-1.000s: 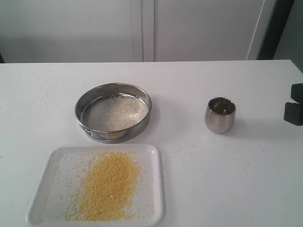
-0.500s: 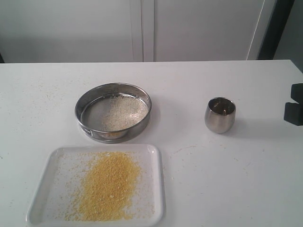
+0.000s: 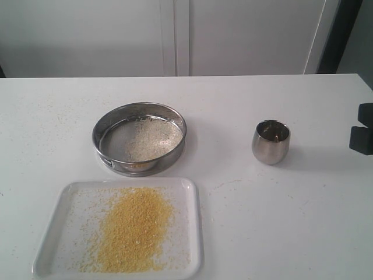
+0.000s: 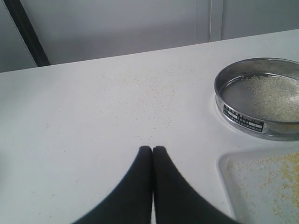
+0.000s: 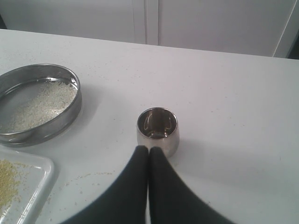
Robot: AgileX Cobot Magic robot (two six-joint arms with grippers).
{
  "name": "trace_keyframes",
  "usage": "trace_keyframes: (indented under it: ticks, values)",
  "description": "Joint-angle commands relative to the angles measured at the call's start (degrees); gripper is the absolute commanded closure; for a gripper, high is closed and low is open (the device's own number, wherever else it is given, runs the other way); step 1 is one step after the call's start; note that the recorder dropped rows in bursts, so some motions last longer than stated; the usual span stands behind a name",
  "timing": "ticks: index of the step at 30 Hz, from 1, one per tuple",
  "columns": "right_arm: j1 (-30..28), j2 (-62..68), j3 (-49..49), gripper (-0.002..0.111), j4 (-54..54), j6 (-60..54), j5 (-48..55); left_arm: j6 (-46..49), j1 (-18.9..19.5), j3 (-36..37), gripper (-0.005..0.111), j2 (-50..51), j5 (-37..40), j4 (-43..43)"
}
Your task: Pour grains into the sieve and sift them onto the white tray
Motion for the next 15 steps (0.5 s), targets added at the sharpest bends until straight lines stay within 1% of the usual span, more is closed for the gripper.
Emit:
trace_keyframes:
  ticks: [1,7,15]
  values:
    - [-0.1,0.0,0.2,0.108,-0.2,-0.1,-0.8,-0.4,0.2,2.1,0.107,-1.4,-0.1,-0.7]
    - [-0.1,0.0,0.2,0.108,-0.2,-0.1,-0.8,-0.4,0.2,4.6,0.107,-1.8,-0.2,-0.9]
    - [-0.1,0.0,0.2,0.108,-0.2,-0.1,-0.8,-0.4,0.2,8.7,0.107,-6.2,-0.2,-1.4]
